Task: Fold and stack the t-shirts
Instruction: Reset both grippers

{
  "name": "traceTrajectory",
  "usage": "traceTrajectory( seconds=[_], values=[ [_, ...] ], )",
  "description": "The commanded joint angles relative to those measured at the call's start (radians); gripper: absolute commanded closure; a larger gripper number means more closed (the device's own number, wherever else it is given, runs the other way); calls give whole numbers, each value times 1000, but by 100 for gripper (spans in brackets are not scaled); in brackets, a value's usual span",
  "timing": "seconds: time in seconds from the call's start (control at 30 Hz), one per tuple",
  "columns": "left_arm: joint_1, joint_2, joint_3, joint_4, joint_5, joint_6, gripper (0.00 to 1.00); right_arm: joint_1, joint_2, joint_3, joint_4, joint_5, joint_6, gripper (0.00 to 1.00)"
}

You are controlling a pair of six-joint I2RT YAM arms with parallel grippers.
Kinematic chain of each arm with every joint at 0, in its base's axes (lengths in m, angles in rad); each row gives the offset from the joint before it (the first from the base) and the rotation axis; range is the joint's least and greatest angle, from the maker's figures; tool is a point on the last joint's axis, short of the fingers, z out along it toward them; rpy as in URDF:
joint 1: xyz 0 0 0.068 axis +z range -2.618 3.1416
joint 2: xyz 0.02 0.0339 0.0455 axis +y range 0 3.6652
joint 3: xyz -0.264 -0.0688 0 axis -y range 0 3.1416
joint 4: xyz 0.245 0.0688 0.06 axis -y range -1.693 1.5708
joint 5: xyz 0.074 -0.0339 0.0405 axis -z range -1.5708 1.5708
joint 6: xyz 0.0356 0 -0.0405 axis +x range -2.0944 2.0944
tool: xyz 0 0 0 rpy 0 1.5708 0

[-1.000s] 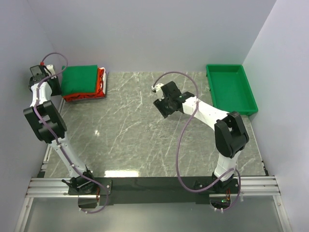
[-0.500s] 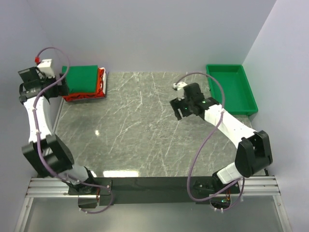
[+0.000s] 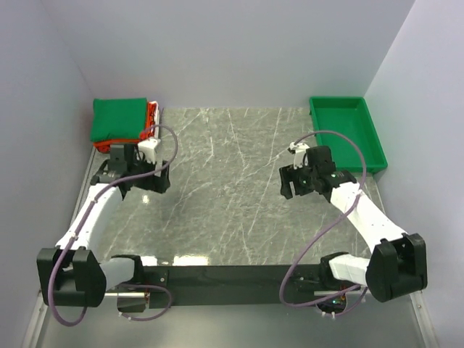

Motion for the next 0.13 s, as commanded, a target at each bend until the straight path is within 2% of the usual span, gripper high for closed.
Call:
traceTrajectory(
  seconds=[0.0, 0.03, 0.1],
  values=[
    [-22, -57, -36, 54, -15, -58, 1, -8, -57, -2, 27, -24, -4, 20],
    [-23, -66, -30, 61, -15, -73, 0, -7, -64, -4, 28, -20, -2, 19],
    [-23, -83, 0, 55, -28, -75, 1, -8, -76, -1, 20, 32, -10, 11]
  ],
)
